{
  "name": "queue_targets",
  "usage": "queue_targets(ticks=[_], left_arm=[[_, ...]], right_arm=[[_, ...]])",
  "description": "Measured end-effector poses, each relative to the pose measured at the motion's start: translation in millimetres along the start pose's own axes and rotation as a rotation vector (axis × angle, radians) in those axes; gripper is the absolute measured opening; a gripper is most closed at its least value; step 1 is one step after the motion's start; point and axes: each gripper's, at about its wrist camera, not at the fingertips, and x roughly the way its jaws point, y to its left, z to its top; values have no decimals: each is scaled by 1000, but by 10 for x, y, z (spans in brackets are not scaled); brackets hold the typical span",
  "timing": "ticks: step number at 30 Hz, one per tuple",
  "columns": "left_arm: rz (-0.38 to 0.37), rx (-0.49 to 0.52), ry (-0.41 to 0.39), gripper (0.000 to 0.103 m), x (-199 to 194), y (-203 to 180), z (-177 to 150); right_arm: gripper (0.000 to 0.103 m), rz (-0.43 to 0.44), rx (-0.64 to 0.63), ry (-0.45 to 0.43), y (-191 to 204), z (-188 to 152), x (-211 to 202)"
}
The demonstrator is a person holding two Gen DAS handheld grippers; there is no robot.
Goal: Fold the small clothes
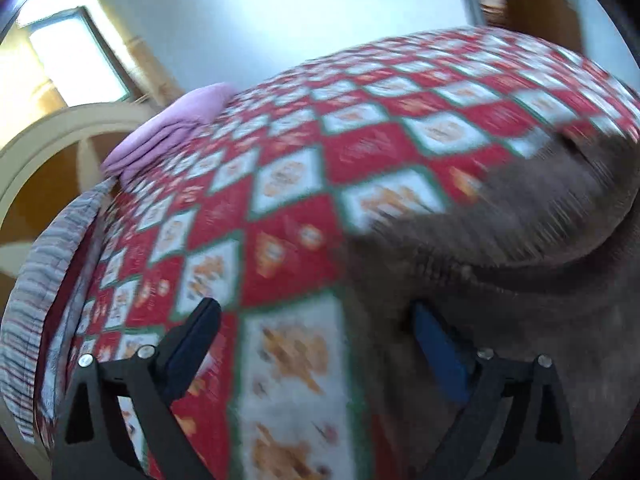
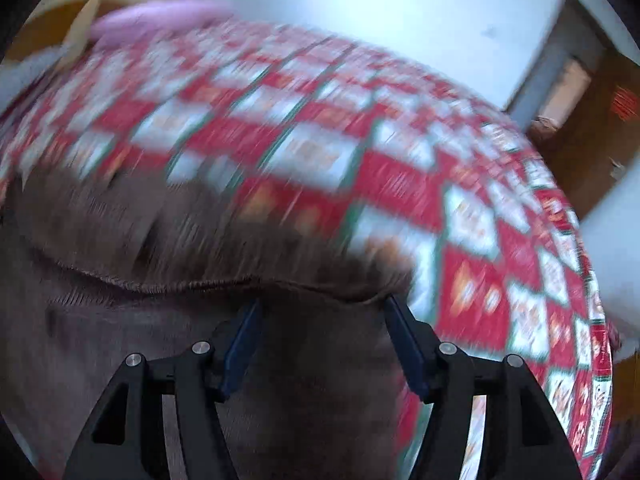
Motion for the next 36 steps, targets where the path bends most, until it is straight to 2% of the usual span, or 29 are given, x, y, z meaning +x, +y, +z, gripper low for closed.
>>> queue_targets(ticks=[2,4,6,8,11,14,17,18,22,23,26,29,30,31,35,36], left_arm=[[11,-77,26,98,74,194,74],[-1,-128,50,98,110,366,62],[-24,-147,57,98,84,466,-64],[-44,-151,56,98,31,487,-191],[-97,-147,23,98,-130,412,-354],[-172,-140,-17,98,-269,297,-361],[-226,-142,-30,88,-276,186,-274],[-242,-139,-29,82,-260,142,-246],[-282,-135,0,64,-153,-24,-180],[-290,-135,6,62,-117,-61,-167],[-287,-113,8,56,-71,-153,-153],[-294,-92,6,44,-60,-226,-154],[-297,-87,3,37,-67,-234,-157],[-303,-76,-2,31,-72,-251,-161],[-310,-65,-9,24,-84,-285,-174],[-326,-71,-9,16,-81,-278,-174]], right_arm=[[64,-18,125,-63,-210,204,-42],[64,48,214,-81,-334,256,-79],[64,95,245,-81,-390,180,-111],[64,99,240,-88,-416,23,-146],[64,138,256,-59,-514,-238,-158],[64,163,288,-34,-663,-400,-114],[64,168,308,-24,-778,-464,-82],[63,173,307,-26,-792,-465,-82],[57,173,273,-33,-796,-454,-79],[56,182,271,-28,-794,-456,-65],[53,196,256,-22,-769,-464,-11],[48,212,249,-29,-747,-459,26],[46,216,246,-29,-735,-456,38],[46,223,239,-29,-711,-453,60],[46,203,216,-24,-654,-394,178],[46,205,216,-17,-649,-376,214]])
